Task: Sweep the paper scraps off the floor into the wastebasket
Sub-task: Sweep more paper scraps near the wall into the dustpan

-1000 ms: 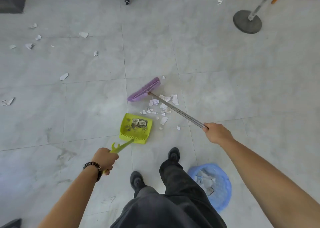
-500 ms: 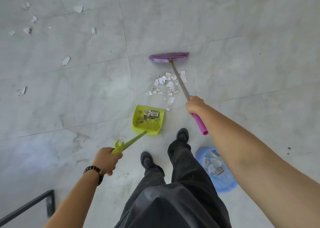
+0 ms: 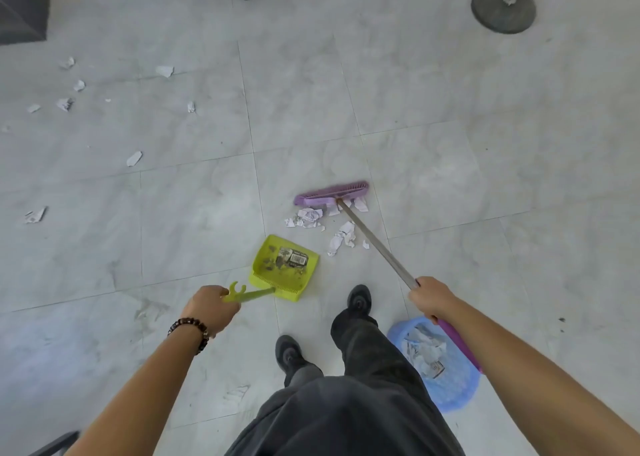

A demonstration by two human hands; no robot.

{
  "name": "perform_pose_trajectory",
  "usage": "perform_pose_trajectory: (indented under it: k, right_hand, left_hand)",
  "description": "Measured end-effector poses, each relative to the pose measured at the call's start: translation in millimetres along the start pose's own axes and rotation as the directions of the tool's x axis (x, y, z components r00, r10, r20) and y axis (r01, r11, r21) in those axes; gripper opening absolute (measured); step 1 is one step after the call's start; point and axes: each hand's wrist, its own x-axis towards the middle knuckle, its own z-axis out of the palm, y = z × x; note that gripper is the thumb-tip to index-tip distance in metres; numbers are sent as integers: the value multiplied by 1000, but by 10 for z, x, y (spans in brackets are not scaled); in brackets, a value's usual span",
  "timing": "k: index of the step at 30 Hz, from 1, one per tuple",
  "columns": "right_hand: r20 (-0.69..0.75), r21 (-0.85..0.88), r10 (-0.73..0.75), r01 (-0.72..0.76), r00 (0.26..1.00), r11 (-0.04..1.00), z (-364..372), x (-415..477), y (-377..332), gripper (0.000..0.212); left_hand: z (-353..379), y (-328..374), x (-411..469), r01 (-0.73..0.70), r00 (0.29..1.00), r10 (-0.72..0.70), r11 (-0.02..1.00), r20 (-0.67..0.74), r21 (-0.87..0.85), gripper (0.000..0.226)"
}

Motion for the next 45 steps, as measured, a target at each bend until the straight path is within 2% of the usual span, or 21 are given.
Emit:
perform_pose_trajectory:
  k: [4, 9, 14, 18, 19, 21, 23, 25, 27, 29, 31, 34, 38, 40, 42, 45]
  right_hand:
    - [-47, 66, -90, 93, 995, 993, 122, -100, -244, 29]
    - [-59, 22, -129, 131, 990, 991, 133, 0, -782, 28]
    - [7, -80, -96, 96, 995, 992, 258, -23, -1207, 28]
    - [82, -113, -97, 106, 992, 988, 483, -320, -1109, 25]
    - [111, -96, -103, 113, 988, 989, 517, -403, -1045, 23]
    - [205, -45, -116, 127, 972, 991, 528, -564, -948, 5]
    - [336, -12, -87, 96, 938, 995, 477, -749, -900, 14]
    - [424, 102, -93, 54, 901, 993, 340, -909, -878, 4]
    - [469, 254, -80, -47, 880, 966, 178, -983, -858, 16]
    - [496, 332, -102, -79, 862, 940, 42, -1053, -861, 15]
    - [482, 383, -110, -96, 870, 919, -22, -1097, -846, 19]
    - [387, 492, -132, -83, 913, 867, -53, -1098, -860, 30]
    - [198, 530, -154, 27, 968, 848, -91, -960, -966, 20]
    - [93, 461, -150, 91, 984, 883, -95, -785, -1011, 17]
    - [27, 326, -139, 123, 990, 937, -65, -598, -1019, 23]
    - [-28, 114, -75, 78, 997, 990, 27, -419, -1001, 34]
  left_hand:
    - [-67, 21, 4, -67, 994, 72, 996, -84, 65, 10]
    - [-36, 27, 35, -47, 983, 82, 977, -163, 210, 25]
    - [-66, 150, 105, -14, 982, 72, 949, -175, 314, 17]
    - [-174, 239, 206, -22, 985, 76, 946, -155, 323, 17]
    - [-198, 244, 215, -24, 986, 76, 944, -147, 328, 17]
    - [-249, 219, 243, -23, 988, 72, 941, -134, 338, 17]
    - [-327, 167, 275, -21, 989, 68, 940, -128, 340, 17]
    - [-406, 111, 301, -31, 991, 72, 944, -116, 328, 18]
    - [-446, 81, 317, -44, 992, 81, 946, -102, 321, 18]
    - [-444, 74, 311, -53, 992, 89, 942, -94, 330, 17]
    - [-423, 64, 300, -58, 992, 92, 937, -83, 346, 17]
    - [-416, 28, 298, -64, 995, 88, 940, -56, 335, 19]
    - [-400, -3, 246, -95, 995, 91, 938, 25, 334, 23]
    - [-393, 11, 223, -130, 991, 116, 925, 60, 358, 27]
    - [-358, 41, 212, -165, 986, 143, 907, 84, 387, 29]
    - [-194, 83, 166, -180, 983, 156, 905, 93, 386, 26]
